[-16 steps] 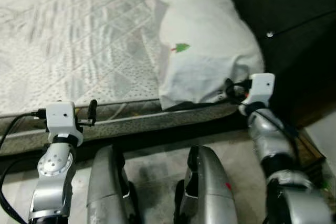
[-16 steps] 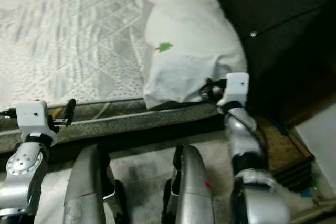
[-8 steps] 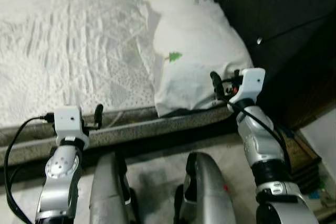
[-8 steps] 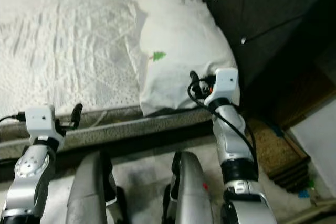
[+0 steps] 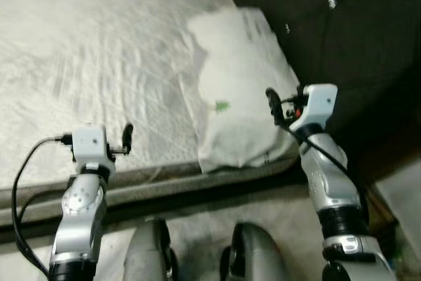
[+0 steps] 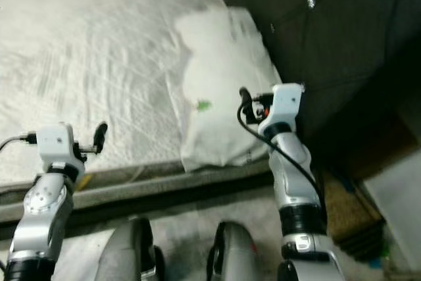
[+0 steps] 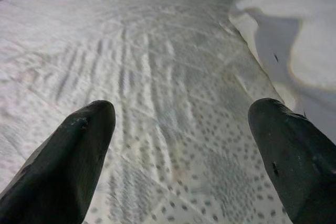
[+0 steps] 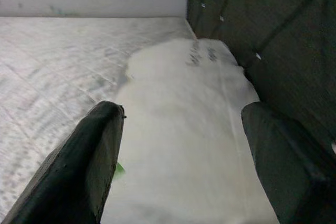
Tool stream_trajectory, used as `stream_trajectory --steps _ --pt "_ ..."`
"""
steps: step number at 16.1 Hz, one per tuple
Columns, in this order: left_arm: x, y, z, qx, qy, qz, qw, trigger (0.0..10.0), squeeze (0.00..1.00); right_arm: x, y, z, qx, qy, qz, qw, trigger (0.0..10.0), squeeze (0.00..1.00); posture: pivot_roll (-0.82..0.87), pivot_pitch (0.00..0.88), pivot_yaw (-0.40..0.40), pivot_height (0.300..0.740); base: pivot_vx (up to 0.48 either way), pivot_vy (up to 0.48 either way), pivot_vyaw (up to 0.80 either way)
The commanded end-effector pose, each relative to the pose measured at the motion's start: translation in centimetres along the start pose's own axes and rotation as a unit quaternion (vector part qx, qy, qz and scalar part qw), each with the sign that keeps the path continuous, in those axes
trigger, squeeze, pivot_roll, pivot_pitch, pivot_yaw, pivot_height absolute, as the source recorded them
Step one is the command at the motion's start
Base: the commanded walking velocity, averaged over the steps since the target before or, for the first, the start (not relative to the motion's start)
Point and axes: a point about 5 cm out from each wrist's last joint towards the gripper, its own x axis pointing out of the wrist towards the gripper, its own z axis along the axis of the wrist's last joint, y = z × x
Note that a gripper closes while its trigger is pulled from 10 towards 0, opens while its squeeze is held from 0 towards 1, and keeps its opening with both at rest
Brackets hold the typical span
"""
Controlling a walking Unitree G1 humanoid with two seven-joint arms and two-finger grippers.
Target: Clean up the room
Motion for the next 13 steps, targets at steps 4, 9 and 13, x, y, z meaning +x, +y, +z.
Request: stream_trajectory --steps 4,9,13 --pt "0.2 -0.2 -0.5 0.000 0.007 -0.013 1.000 10.0 0.00 -0.8 0.7 -0.1 -0.004 0.005 0.009 1.000 10.0 0.00 0.01 0.066 -0.049 0.740 0.000 0.000 0.00" --pt "-0.1 -0.6 -0.7 -0.005 0.008 -0.023 1.000 10.0 0.00 -2.1 1.4 -1.1 -0.009 0.024 0.011 1.000 10.0 0.00 0.01 0.073 -0.051 0.740 0.000 0.000 0.00" --pt "-0.1 -0.6 -0.8 -0.005 0.011 -0.021 1.000 10.0 0.00 -2.9 1.8 -1.9 -0.014 0.039 0.016 0.999 10.0 0.00 0.02 0.074 -0.053 0.740 0.000 0.000 0.00"
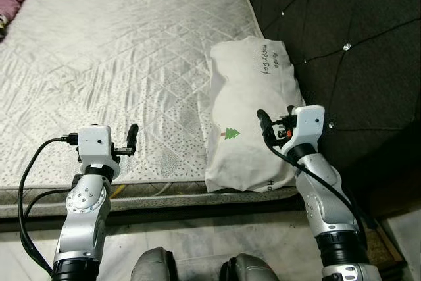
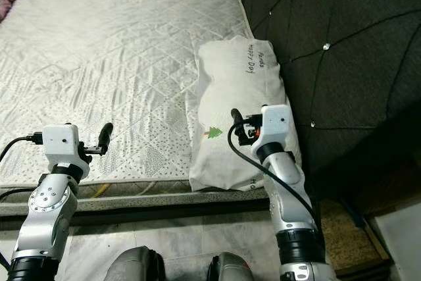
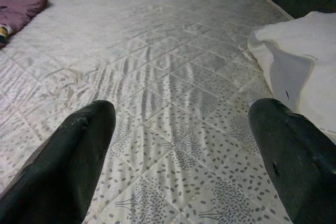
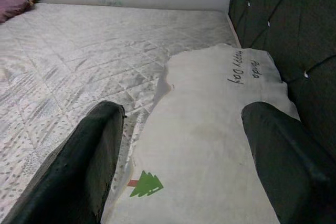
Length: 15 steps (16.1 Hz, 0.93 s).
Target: Clean up the room
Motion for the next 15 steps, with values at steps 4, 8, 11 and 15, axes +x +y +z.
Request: stream_trajectory --steps 4,8,11,15 --pt "-0.28 0.07 -0.46 -0.002 0.006 -0.003 1.000 10.0 0.00 -0.07 0.07 0.19 -0.008 0.001 -0.001 1.000 10.0 0.00 0.02 0.069 -0.054 0.740 0.000 0.000 0.00" --pt "-0.19 0.01 -0.29 0.000 0.000 -0.008 1.000 10.0 0.00 0.03 -0.02 0.17 -0.012 0.002 -0.002 1.000 10.0 0.00 0.02 0.063 -0.054 0.740 0.000 0.000 0.00" --pt "-0.15 -0.12 -0.12 -0.001 -0.007 -0.018 1.000 10.0 0.00 0.12 0.08 0.22 -0.013 0.001 -0.001 1.000 10.0 0.00 0.02 0.057 -0.054 0.740 0.345 0.000 0.00" --pt "-0.24 -0.23 -0.23 -0.001 -0.008 -0.021 1.000 10.0 0.00 0.12 0.06 0.18 -0.017 0.002 0.000 1.000 10.0 0.00 0.02 0.058 -0.055 0.740 0.421 0.000 0.00"
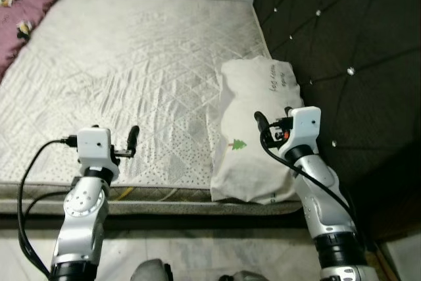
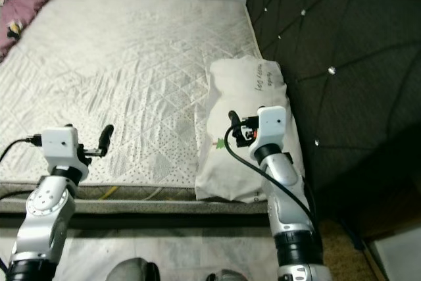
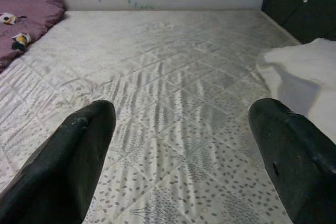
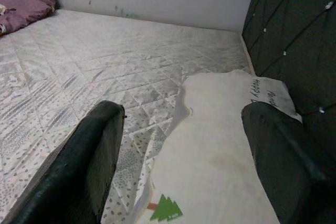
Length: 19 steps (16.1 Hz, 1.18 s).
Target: Clean up the room
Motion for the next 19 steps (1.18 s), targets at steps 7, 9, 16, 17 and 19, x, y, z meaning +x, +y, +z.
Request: stream_trajectory --steps 7,9,16,17,19 --pt "-0.04 -0.28 -0.26 0.000 0.006 0.002 1.000 10.0 0.00 -0.18 -0.72 -0.03 -0.015 0.003 -0.011 1.000 10.0 0.00 0.02 0.069 -0.054 0.740 0.263 0.000 0.00" --pt "-0.09 -0.27 -0.25 0.003 0.006 0.004 1.000 10.0 0.00 -0.19 -0.91 -0.11 -0.018 0.005 -0.013 1.000 10.0 0.00 0.02 0.069 -0.054 0.740 0.000 0.000 0.00" --pt "-0.13 -0.26 -0.27 0.007 0.006 0.007 1.000 10.0 0.00 -0.22 -1.11 -0.25 -0.025 0.009 -0.015 1.000 10.0 0.00 0.01 0.074 -0.056 0.740 0.000 -0.191 0.00" --pt "-0.13 -0.28 -0.27 0.006 0.006 0.007 1.000 10.0 0.00 -0.23 -1.14 -0.25 -0.025 0.010 -0.015 1.000 10.0 0.00 0.01 0.074 -0.056 0.740 0.000 -0.480 0.00" --pt "-0.14 -0.31 -0.27 0.006 0.006 0.008 1.000 10.0 0.00 -0.25 -1.19 -0.28 -0.027 0.011 -0.015 0.999 10.0 0.00 0.01 0.075 -0.057 0.740 0.000 -0.480 0.00"
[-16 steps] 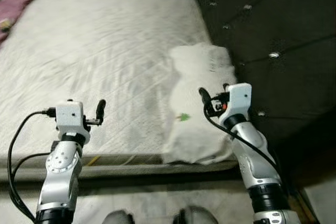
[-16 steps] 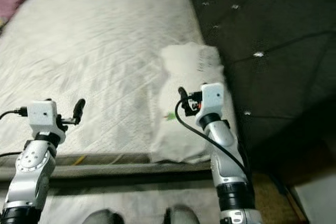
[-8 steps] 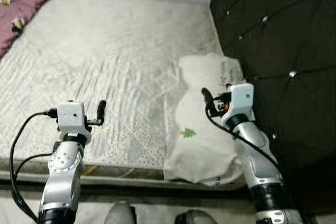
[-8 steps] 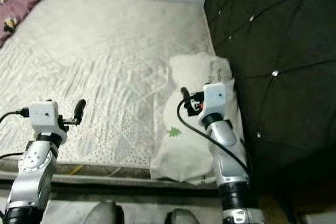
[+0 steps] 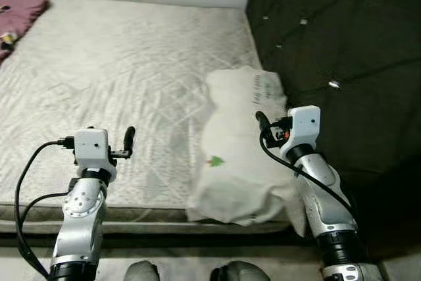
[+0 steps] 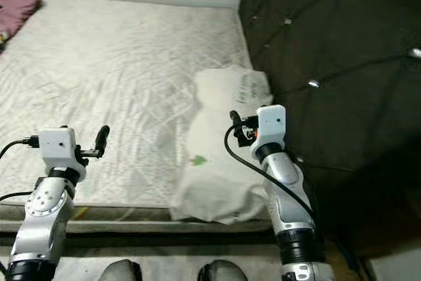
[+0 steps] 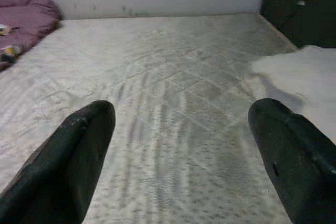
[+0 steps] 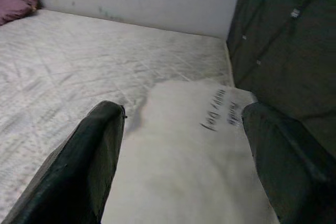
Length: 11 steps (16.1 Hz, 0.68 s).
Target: Clean up the room
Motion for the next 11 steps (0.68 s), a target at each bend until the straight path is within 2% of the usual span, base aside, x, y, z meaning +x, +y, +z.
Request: stream_trajectory --steps 1,2,4,11 --pt "-0.01 -0.23 0.11 0.001 -0.002 -0.002 1.000 10.0 0.00 -0.09 -0.41 -0.03 -0.002 0.001 -0.007 1.000 10.0 0.00 0.01 0.075 -0.057 0.740 0.000 -0.480 0.00" --pt "0.00 -0.24 0.13 0.000 -0.003 -0.002 1.000 10.0 0.00 -0.08 -0.43 -0.02 -0.002 0.001 -0.006 1.000 10.0 0.00 0.01 0.076 -0.059 0.740 0.000 -0.300 0.00" --pt "-0.04 -0.18 0.15 -0.011 -0.006 0.000 1.000 10.0 0.00 -0.09 -0.47 -0.09 -0.004 0.003 -0.005 1.000 10.0 0.00 0.01 0.076 -0.059 0.740 0.000 0.000 0.00" --pt "-0.18 0.08 -0.14 -0.005 0.002 0.001 1.000 10.0 0.00 -0.25 -0.04 -0.39 -0.003 0.006 0.009 1.000 10.0 0.00 0.01 0.077 -0.059 0.730 0.000 0.000 0.00"
